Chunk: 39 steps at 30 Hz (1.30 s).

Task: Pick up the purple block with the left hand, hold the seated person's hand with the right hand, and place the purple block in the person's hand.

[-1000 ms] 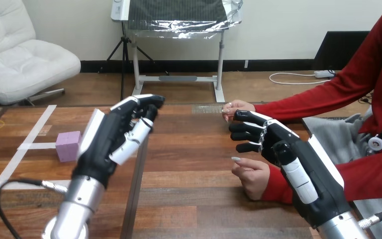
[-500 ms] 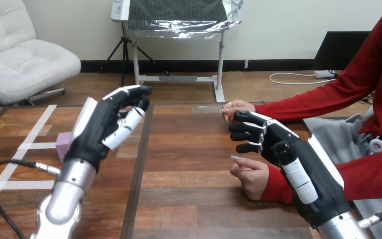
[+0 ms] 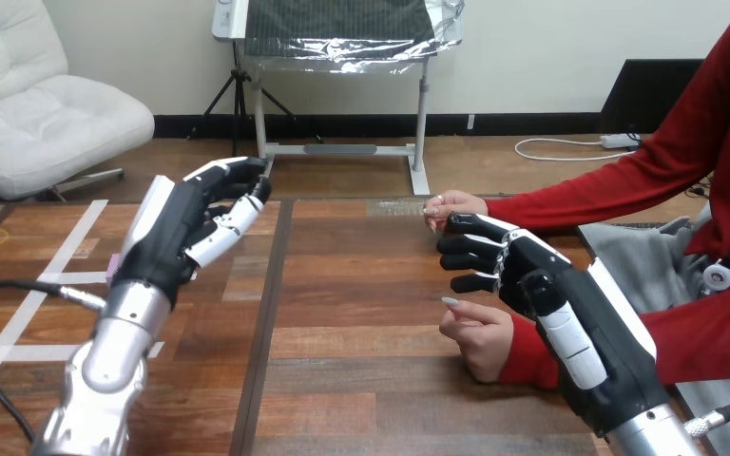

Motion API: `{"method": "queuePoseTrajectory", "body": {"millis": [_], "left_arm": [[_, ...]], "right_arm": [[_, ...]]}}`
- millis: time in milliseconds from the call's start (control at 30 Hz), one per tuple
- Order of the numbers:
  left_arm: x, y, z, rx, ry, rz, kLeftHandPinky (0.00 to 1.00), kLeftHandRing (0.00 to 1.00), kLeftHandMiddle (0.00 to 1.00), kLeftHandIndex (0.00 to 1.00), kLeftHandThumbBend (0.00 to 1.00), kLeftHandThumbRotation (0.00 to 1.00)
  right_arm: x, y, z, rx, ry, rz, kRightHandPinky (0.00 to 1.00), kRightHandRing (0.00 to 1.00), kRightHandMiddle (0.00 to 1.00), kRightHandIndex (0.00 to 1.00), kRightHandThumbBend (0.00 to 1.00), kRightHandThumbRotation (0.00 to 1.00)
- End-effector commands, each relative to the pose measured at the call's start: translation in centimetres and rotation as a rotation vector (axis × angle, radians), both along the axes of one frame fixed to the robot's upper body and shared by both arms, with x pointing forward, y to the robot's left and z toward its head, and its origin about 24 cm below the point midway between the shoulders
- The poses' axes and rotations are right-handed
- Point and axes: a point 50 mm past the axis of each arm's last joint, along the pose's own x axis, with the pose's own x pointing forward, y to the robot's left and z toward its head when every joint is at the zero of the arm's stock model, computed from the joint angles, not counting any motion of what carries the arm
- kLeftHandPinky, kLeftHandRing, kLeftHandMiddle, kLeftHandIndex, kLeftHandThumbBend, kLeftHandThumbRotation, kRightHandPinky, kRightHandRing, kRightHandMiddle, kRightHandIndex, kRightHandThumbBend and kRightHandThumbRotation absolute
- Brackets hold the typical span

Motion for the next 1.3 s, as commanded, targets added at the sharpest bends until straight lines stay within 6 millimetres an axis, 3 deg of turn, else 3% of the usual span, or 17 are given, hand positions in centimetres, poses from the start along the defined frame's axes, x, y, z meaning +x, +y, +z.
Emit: {"method": "queuePoseTrajectory", "body": {"millis": [0,267,400,933,1267], "left_arm": [[3.1,0.7,3.9,0.077,-0.072,0.025,0.75,0.83,0.83,0.79,0.39,0.62],[4.1,1.4,4.2,0.151,-0.013,0.054,0.78,0.85,0.84,0.81,0.43,0.62],[4.3,1.7,4.2,0.181,0.006,0.068,0.78,0.84,0.84,0.82,0.42,0.56],[5.2,3.0,4.3,0.402,0.096,0.149,0.73,0.80,0.80,0.80,0.49,0.52],[5.2,3.5,4.1,0.415,0.133,0.190,0.73,0.80,0.80,0.81,0.50,0.50]], "right_arm": [[0.8,0.1,2.3,-0.005,-0.103,0.008,0.72,0.78,0.78,0.81,0.90,0.95],[0.7,0.0,2.3,-0.001,-0.103,0.009,0.72,0.78,0.79,0.81,0.89,0.95],[0.7,0.0,2.3,0.000,-0.102,0.007,0.72,0.77,0.78,0.81,0.89,0.95],[0.7,0.1,2.5,-0.010,-0.107,0.007,0.71,0.77,0.78,0.81,0.90,0.95],[0.6,0.0,2.5,-0.002,-0.105,0.015,0.72,0.78,0.78,0.81,0.89,0.94]]}}
